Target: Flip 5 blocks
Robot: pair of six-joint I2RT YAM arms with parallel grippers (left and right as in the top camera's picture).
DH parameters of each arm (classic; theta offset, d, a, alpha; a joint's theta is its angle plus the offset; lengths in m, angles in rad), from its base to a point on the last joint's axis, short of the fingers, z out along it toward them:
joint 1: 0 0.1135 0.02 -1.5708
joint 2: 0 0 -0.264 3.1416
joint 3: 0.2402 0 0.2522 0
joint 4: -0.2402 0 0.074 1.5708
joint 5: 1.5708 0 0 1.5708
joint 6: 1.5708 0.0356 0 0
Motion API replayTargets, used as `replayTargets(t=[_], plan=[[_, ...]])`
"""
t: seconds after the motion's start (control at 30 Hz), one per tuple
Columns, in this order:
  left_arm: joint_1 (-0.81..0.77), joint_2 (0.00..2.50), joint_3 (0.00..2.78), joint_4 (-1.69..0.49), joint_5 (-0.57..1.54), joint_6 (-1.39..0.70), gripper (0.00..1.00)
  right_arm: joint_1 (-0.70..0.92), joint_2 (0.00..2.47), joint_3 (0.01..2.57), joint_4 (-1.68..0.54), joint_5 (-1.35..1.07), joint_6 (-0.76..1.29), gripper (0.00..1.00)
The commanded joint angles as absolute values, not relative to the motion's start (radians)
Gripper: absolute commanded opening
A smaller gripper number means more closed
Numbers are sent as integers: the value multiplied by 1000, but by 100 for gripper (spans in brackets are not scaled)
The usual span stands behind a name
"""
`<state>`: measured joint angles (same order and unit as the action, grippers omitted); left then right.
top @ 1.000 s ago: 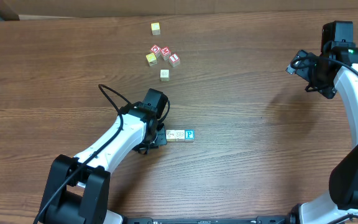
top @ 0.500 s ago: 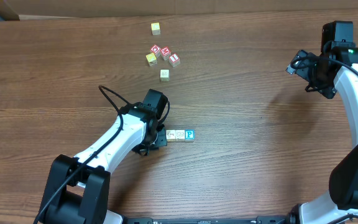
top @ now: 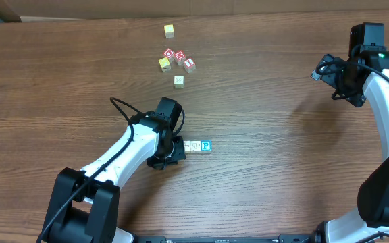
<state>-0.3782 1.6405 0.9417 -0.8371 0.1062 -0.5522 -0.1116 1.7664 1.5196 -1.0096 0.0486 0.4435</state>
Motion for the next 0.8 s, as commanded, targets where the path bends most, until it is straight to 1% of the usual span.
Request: replayTargets(t=[0.0, 0.4, 0.77], plan=[[-381, 1649, 936, -823, 120, -577, 5, -113, 1752, 1533, -1004, 50, 437, 100], [-381, 1649, 936, -801, 66, -577, 4, -113, 1752, 1533, -1004, 50, 437, 100], [-381, 1649, 936, -770, 67, -576, 4, -113, 1752, 1533, -1005, 50, 437, 100]])
